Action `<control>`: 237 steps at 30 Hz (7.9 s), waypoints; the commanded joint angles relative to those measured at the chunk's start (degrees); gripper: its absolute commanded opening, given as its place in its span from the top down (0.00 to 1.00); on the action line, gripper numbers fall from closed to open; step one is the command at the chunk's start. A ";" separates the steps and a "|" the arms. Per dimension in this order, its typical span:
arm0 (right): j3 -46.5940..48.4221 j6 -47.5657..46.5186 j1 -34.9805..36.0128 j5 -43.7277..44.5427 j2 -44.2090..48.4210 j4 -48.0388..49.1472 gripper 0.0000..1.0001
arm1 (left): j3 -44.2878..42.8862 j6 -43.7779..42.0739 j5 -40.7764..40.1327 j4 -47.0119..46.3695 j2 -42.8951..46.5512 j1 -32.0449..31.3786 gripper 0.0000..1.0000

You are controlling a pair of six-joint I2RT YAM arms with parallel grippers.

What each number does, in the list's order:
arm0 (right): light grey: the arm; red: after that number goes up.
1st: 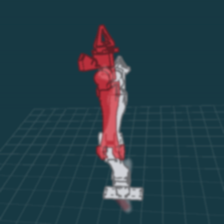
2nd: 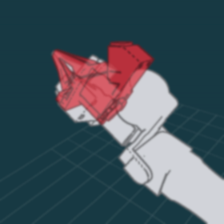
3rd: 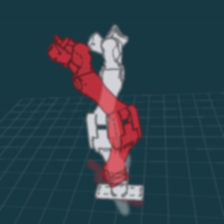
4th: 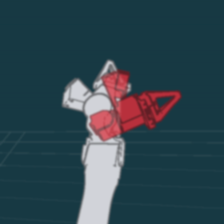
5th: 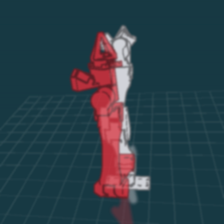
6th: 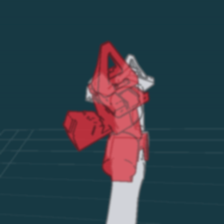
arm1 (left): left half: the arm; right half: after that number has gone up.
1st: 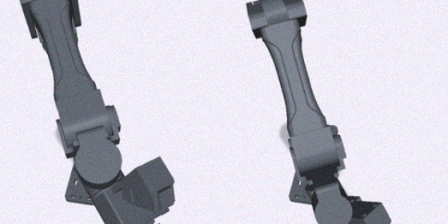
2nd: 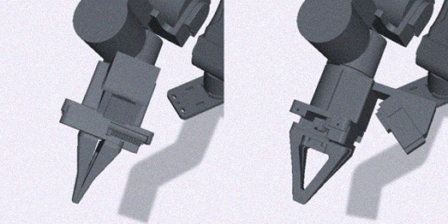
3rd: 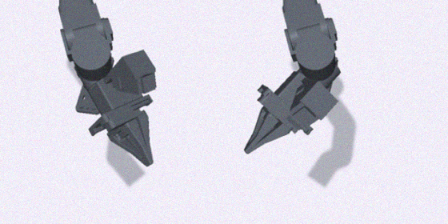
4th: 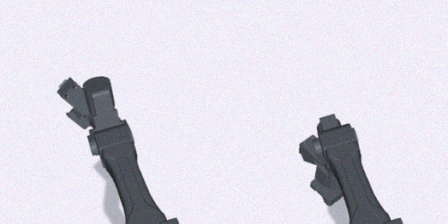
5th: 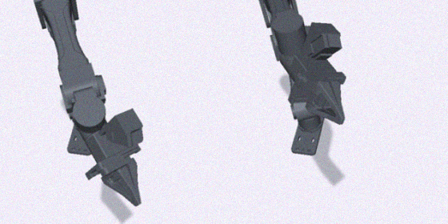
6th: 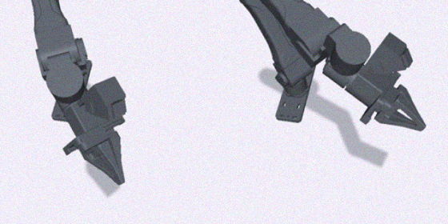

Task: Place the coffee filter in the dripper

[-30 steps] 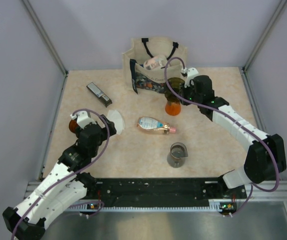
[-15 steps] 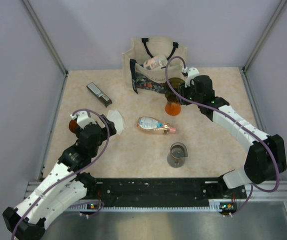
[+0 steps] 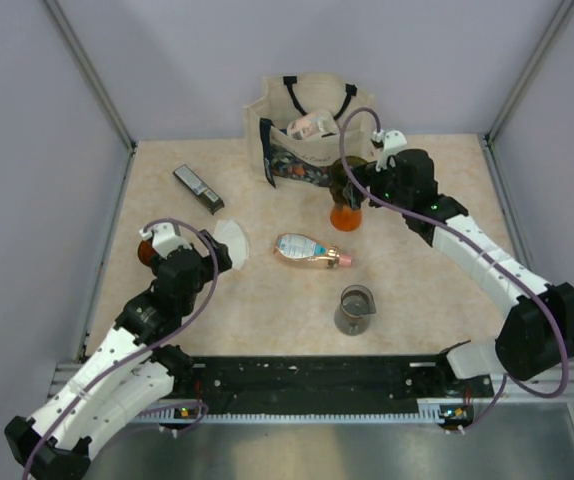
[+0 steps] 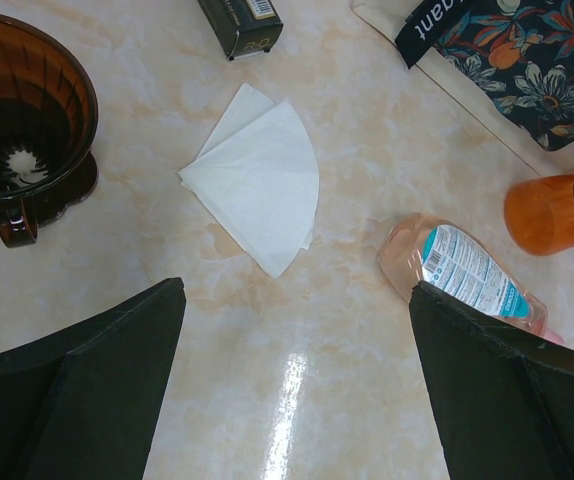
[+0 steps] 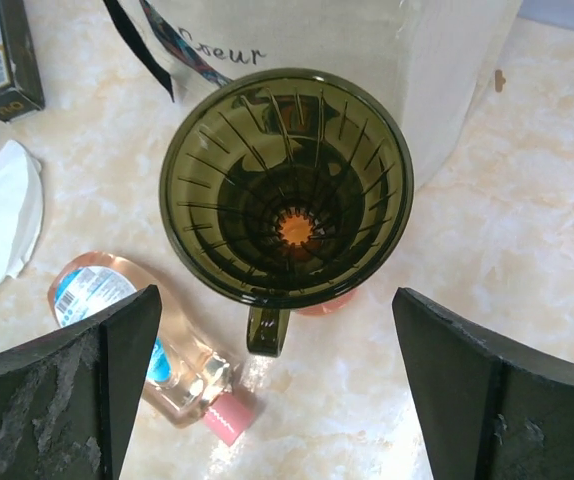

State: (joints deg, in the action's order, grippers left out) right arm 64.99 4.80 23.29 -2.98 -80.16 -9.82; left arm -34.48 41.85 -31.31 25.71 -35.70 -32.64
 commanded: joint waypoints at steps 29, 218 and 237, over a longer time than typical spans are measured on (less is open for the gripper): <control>13.65 19.28 19.77 -8.09 -12.36 2.62 0.09 | -3.75 5.00 16.10 1.09 -6.75 17.61 0.01; 51.11 26.84 29.80 1.14 -60.29 -2.83 0.58 | -0.41 5.35 10.30 6.37 1.43 17.70 0.01; 47.96 28.70 29.89 0.35 -58.19 2.61 1.00 | -0.68 5.44 10.30 6.80 1.69 17.70 0.01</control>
State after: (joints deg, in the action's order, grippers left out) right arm 114.30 34.13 53.34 -2.09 -139.59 -12.99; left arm -35.31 46.83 -20.62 33.50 -34.61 -15.22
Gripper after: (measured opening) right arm 0.004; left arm 0.990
